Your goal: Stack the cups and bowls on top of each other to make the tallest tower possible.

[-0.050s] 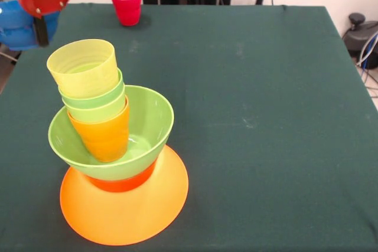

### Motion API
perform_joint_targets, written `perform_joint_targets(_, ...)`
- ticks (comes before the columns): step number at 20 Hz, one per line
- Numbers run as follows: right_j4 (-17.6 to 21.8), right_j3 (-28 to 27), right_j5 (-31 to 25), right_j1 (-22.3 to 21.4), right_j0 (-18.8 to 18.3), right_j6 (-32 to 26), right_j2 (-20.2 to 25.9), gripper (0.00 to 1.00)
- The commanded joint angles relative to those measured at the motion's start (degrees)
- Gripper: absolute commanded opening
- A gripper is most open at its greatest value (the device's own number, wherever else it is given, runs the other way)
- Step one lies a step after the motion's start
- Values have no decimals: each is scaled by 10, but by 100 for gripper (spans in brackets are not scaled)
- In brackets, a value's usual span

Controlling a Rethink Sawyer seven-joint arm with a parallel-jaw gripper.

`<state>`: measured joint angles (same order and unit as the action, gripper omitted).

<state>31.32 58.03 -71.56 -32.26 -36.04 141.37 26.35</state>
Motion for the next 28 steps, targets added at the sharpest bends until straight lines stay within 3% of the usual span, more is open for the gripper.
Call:
perform_joint_targets(1,2,-39,-67,28,33,-108,11,0)
perform_joint_targets(28,-5,-29,-81,16,44,-99,-4,0)
